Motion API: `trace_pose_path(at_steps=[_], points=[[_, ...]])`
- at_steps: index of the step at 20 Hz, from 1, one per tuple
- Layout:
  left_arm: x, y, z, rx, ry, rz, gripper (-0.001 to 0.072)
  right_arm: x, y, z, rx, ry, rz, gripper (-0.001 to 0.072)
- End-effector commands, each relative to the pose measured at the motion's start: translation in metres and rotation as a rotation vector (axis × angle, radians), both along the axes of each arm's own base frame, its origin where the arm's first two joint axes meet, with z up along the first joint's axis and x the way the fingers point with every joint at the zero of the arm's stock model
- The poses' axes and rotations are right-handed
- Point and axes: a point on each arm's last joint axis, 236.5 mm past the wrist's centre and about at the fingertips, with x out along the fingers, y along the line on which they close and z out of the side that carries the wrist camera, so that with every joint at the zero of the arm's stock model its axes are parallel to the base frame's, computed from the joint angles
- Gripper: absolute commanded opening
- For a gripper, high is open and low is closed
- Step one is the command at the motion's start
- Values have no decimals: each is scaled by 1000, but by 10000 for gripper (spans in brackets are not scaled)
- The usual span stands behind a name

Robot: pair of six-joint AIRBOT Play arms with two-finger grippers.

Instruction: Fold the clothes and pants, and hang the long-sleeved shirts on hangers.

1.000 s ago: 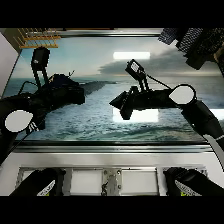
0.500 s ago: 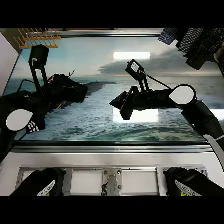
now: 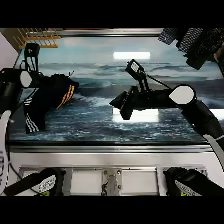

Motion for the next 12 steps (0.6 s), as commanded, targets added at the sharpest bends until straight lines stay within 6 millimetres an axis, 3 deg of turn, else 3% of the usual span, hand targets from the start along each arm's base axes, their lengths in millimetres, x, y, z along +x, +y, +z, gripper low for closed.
trace_pose_path(at_steps=[1, 4, 9, 10, 12], points=[[38, 22, -58, 26, 61, 10, 691, 0, 0, 0, 0, 1, 1, 18], [59, 22, -87, 27, 95, 4, 692, 0, 0, 0, 0, 1, 1, 18], [54, 5, -126, -65, 215, 24, 686, 0, 0, 0, 0, 1, 1, 18], [54, 2, -127, -85, 218, 28, 519, 0, 0, 0, 2, 2, 0, 18], [51, -8, -122, -133, 220, 34, 50, -1, 2, 3, 18, 10, 1, 18]])
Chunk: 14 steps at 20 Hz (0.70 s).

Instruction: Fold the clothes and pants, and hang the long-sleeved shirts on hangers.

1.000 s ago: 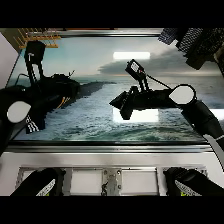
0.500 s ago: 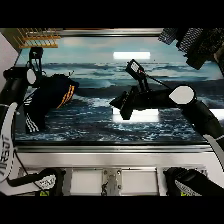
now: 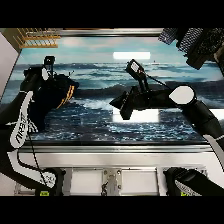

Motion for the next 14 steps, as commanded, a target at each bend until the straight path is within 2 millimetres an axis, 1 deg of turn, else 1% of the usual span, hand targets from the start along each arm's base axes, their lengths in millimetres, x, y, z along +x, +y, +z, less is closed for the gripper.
trace_pose_path(at_steps=[1, 3, 4, 5, 6, 7, 8, 9, 10, 11, 12, 13, 14], points=[[-4, -22, 1, -107, 20, 18, 7, -2, 4, 5, 31, 16, 1, 18], [-4, -52, 26, -182, -19, -15, 7, -4, 7, 13, 70, 32, 2, 18], [-6, -72, 44, -213, -45, -56, 7, -3, 7, 13, 72, 29, 2, 18], [-12, -101, 63, -249, -65, -117, 7, -1, 4, 14, 67, 16, -1, 18], [-24, -131, 81, -273, -74, -187, 7, 3, -3, 14, 61, 11, -16, 17], [-39, -161, 96, -288, -72, -259, 7, 9, -15, 14, 43, 0, -39, 17], [-56, -189, 108, -292, -72, -328, 7, 18, -32, 13, 19, 13, -96, 17], [-75, -219, 117, -297, -76, -400, 7, 29, -56, 9, -18, 43, -191, 16], [-96, -245, 120, -301, -72, -466, 7, 39, -85, 5, -70, 63, -300, 16], [-121, -272, 118, -304, -56, -537, 7, 48, -115, 2, -124, 67, -403, 16], [-144, -296, 110, -304, -39, -602, 7, 55, -146, 1, -177, 63, -507, 16], [-165, -318, 101, -304, -27, -660, 7, 58, -172, 2, -215, 60, -589, 16], [-180, -335, 92, -304, -23, -705, 15, 59, -194, 3, -238, 66, -662, 17]])
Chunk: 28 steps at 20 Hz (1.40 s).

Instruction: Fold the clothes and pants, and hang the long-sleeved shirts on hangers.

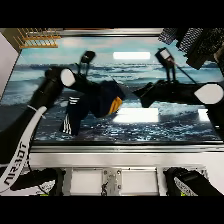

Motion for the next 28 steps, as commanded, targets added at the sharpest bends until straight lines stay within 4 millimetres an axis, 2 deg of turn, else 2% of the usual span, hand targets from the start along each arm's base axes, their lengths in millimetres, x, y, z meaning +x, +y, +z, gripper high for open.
trace_pose_path(at_steps=[1, 2, 3, 4, 5, 7, 8, 9, 11, 12, 14, 16, 19, 23, 28], points=[[-66, -72, -16, -17, -25, -191, 319, 12, -92, -4, -122, 42, -324, 17], [-68, -82, -16, -34, -50, -203, 700, 10, -103, -4, -120, 62, -360, 16], [-62, -84, -11, -47, -72, -196, 708, 8, -109, -8, -121, 86, -375, 17], [-50, -77, -4, -51, -89, -167, 708, 4, -114, -13, -131, 114, -379, 17], [-28, -61, 7, -50, -111, -102, 708, 1, -118, -18, -143, 138, -382, 17], [21, -8, 25, -76, -132, 86, 708, -3, -121, -25, -162, 171, -379, 17], [43, 28, 27, -89, -120, 205, 708, -3, -121, -28, -164, 180, -378, 17], [58, 63, 20, -86, -98, 301, 708, -2, -121, -31, -165, 187, -378, 17], [71, 128, -17, -51, 1, 448, 708, 0, -121, -40, -170, 213, -376, 18], [69, 151, -45, -47, 83, 507, 708, 1, -121, -46, -173, 229, -374, 17], [58, 173, -98, -79, 247, 579, 708, 4, -119, -62, -174, 275, -368, 17], [48, 183, -138, -88, 358, 590, 708, 8, -118, -76, -180, 316, -364, 17], [43, 176, -166, -143, 451, 598, 709, 13, -118, -97, -190, 371, -359, 18], [44, 148, -169, -187, 453, 530, 709, 17, -113, -122, -179, 452, -347, 18], [43, 130, -169, -179, 438, 498, 709, 21, -101, -156, -139, 567, -331, 27]])
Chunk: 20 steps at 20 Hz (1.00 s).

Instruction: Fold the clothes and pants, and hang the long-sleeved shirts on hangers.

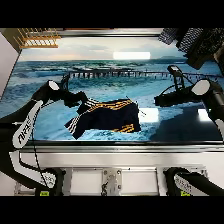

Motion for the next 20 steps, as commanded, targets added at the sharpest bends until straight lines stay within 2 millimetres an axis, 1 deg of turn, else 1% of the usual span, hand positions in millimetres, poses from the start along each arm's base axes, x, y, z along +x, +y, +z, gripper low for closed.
trace_pose_path(at_steps=[1, 2, 3, 4, 5, 6, 8, 10, 13, 16, 17, 18, 19, 20], points=[[-2, -12, -2, -3, -5, -27, 709, 2, 12, -26, 59, 86, -8, 29], [-2, -14, -2, -3, -6, -30, 697, 3, 16, -34, 80, 112, -12, 80], [-2, -14, -2, -4, -5, -30, 510, 4, 21, -43, 107, 145, -18, 335], [-2, -15, -2, -9, -6, -27, 301, 6, 26, -52, 135, 171, -29, 570], [-1, -17, -1, -18, -7, -21, 93, 10, 31, -62, 166, 194, -46, 620], [0, -16, 0, -17, -12, -19, 15, 15, 36, -70, 195, 206, -67, 620], [3, -15, 3, -16, -21, -20, 7, 32, 44, -88, 252, 211, -129, 620], [10, -16, 10, -17, -41, -21, 8, 42, 55, -105, 300, 230, -174, 620], [21, -18, 20, -20, -75, -22, 8, 40, 79, -127, 328, 263, -143, 620], [24, -18, 24, -21, -85, -22, 7, 34, 91, -141, 316, 286, -113, 619], [23, -18, 23, -20, -83, -22, 7, 33, 93, -144, 313, 290, -110, 594], [23, -18, 23, -21, -83, -22, 7, 32, 94, -145, 311, 292, -108, 492], [23, -18, 23, -21, -83, -22, 8, 33, 95, -145, 310, 287, -105, 358], [23, -18, 23, -21, -83, -22, 8, 34, 96, -143, 314, 276, -91, 253]])
